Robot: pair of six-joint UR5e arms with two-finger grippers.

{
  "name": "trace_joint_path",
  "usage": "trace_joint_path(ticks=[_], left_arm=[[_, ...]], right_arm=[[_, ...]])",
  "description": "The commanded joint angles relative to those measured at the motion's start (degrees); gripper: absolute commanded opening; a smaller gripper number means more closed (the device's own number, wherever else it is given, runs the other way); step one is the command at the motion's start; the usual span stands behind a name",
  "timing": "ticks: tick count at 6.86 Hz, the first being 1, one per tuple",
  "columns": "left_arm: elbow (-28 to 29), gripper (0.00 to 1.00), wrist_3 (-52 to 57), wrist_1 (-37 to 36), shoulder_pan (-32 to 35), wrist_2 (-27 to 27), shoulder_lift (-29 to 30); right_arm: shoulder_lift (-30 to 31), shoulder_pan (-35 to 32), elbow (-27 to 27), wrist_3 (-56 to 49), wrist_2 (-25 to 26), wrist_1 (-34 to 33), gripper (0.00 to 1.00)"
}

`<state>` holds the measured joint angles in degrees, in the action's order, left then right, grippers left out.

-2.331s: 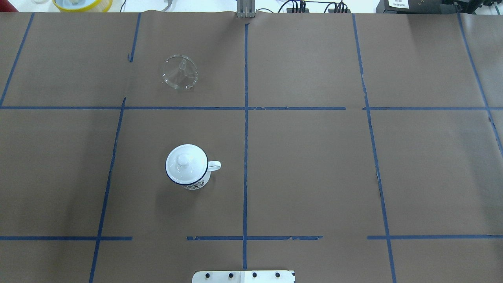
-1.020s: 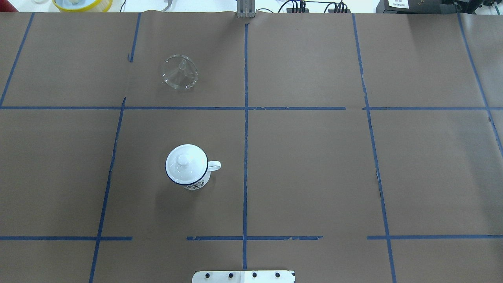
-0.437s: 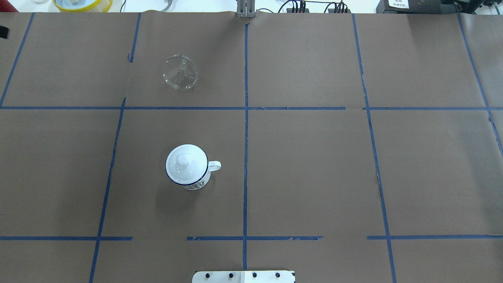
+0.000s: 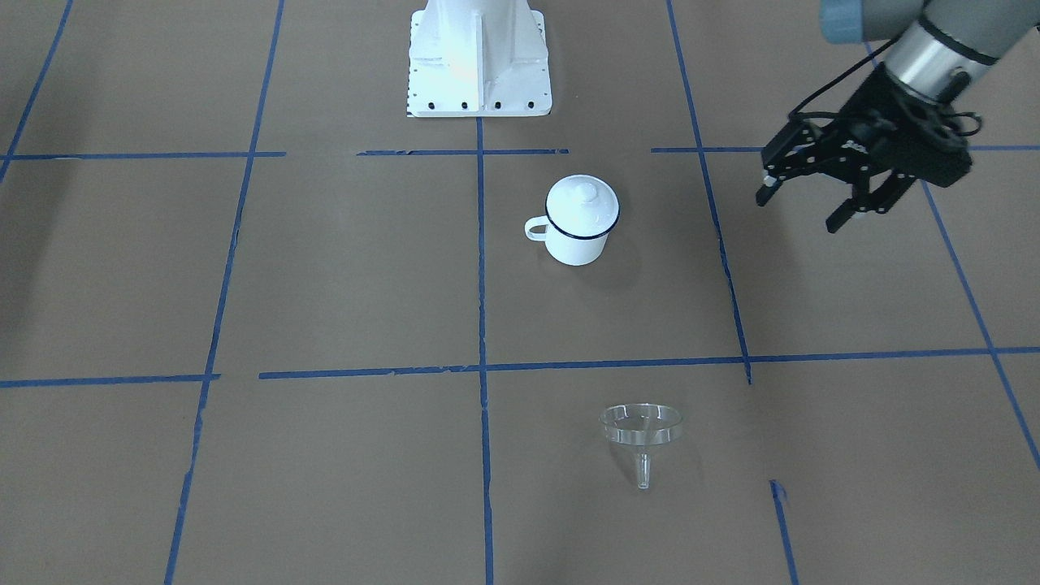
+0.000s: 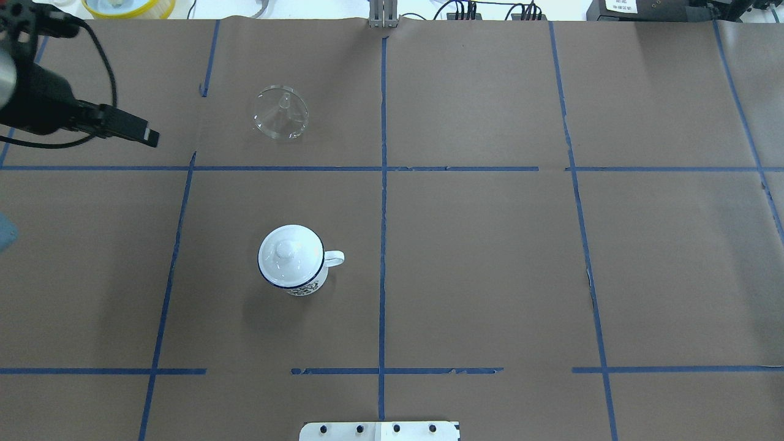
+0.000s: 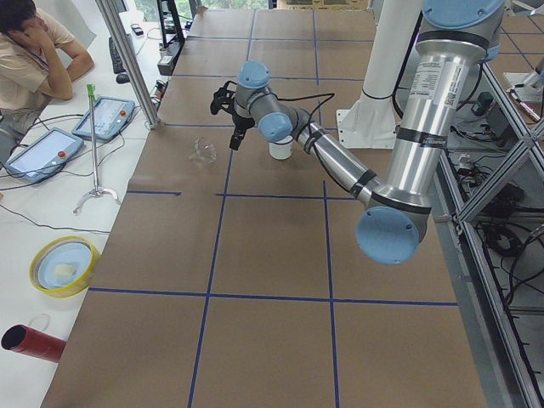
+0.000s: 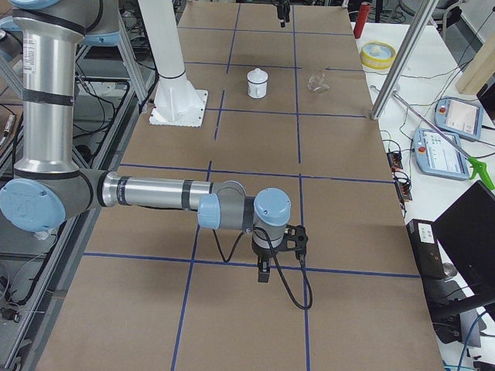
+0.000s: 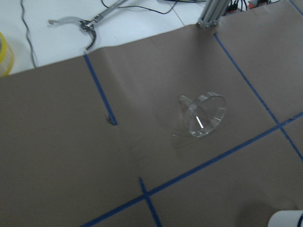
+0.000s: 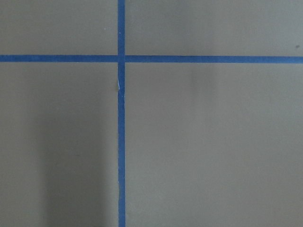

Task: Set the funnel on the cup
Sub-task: 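Move the left gripper over the white lid on the enamel mug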

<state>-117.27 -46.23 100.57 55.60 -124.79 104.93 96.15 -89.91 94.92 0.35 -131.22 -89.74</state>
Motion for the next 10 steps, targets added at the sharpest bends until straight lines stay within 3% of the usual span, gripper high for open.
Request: trace_joint_path(ticks=[1, 3, 5, 10], left_arm=[[-0.3, 1.0, -16.7, -20.2, -12.3, 5.7, 14.8], [5.6, 1.0, -25.6, -21.8, -16.6, 9.8, 22.1], [7.9, 1.0, -27.0, -21.6, -20.3, 14.3, 22.2], [7.8, 0.99, -27.2, -21.3, -22.8, 14.1, 19.6]], right_arm=[[0.0, 0.0, 0.0, 0.0, 0.0, 0.0, 1.0], [0.0, 0.0, 0.0, 0.0, 0.0, 0.0, 1.0], [0.0, 0.0, 0.0, 0.0, 0.0, 0.0, 1.0], [0.0, 0.0, 0.0, 0.0, 0.0, 0.0, 1.0]])
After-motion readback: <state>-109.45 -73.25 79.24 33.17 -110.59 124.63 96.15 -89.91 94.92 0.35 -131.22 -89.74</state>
